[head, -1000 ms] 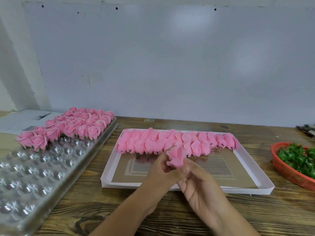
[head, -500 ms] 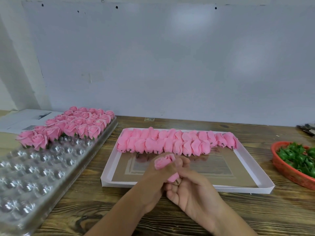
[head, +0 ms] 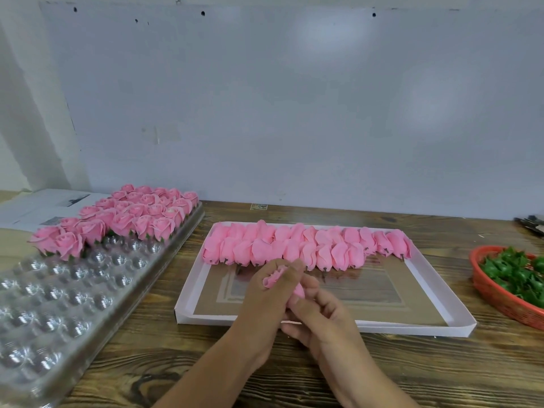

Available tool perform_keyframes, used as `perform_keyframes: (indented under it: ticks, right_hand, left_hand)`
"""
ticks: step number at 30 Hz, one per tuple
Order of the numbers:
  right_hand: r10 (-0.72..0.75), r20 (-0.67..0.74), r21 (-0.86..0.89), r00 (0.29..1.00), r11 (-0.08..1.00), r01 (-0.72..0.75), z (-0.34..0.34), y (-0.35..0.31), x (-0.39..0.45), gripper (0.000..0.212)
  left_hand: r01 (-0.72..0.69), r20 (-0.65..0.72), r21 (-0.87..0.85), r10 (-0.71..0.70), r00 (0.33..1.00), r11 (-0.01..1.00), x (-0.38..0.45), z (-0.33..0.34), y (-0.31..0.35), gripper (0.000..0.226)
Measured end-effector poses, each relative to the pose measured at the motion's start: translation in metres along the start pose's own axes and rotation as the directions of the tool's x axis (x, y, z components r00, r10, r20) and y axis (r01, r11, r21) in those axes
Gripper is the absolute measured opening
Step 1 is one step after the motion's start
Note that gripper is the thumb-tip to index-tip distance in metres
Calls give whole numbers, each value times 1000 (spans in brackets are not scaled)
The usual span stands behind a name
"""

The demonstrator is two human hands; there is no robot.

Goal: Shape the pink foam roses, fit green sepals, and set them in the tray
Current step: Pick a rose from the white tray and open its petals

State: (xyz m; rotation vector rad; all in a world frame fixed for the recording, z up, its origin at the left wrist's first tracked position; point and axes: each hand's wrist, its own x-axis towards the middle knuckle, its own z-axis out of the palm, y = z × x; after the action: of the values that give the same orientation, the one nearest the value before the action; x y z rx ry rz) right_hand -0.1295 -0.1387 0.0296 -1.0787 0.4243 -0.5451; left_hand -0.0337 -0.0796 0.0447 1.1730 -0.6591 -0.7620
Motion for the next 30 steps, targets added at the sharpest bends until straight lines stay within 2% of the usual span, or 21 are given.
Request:
perform_keyframes:
  ticks: [2, 4, 7, 10, 12, 16, 19, 22, 25, 27, 30]
  right_hand:
    - [28, 25, 33, 999, 999, -29, 1, -2, 0, 37]
    - [124, 79, 80, 989, 988, -130, 3, -7, -1, 17]
    - [311, 150, 197, 938, 921, -337, 1, -12, -1, 20]
    - [370, 214, 216, 904, 885, -413, -1, -13, -2, 30]
    - [348, 168, 161, 922, 914, -374, 1, -11, -1, 32]
    - [154, 35, 89, 987, 984, -156, 3, -5, 1, 13]
    - [103, 8, 21, 995, 994, -103, -2, 0, 2, 44]
    - [109, 16, 46, 994, 993, -110, -1, -1, 3, 33]
    - [180, 30, 130, 983, 975, -183, -2, -4, 3, 26]
    - [240, 61, 136, 969, 959, -247, -2, -8, 2, 22]
    - [317, 92, 104, 944, 940, -325, -1, -10, 0, 27]
  left_hand:
    - [-19, 1, -2, 19, 1000, 1000, 0, 1, -1, 29]
    - [-32, 13, -23, 32, 999, 999, 0, 0, -2, 28]
    - [-27, 41, -78, 30, 999, 997, 1, -2, -2, 28]
    - [-15, 57, -110, 21, 998, 994, 0, -3, -1, 26]
    - [-2, 34, -132, 7, 999, 991, 1, -3, -1, 25]
    - [-26, -44, -174, 18, 999, 984, 4, -5, -3, 23]
    - [-35, -60, -160, 26, 998, 987, 5, -4, -6, 28]
    - [-58, -66, -83, 53, 996, 995, 5, -1, -9, 31]
    - [-132, -70, 85, 138, 988, 988, 6, -1, -11, 41]
    - [-195, -84, 219, 218, 972, 956, 8, -3, -13, 40]
    - [-293, -79, 425, 357, 931, 856, 10, -7, -17, 42]
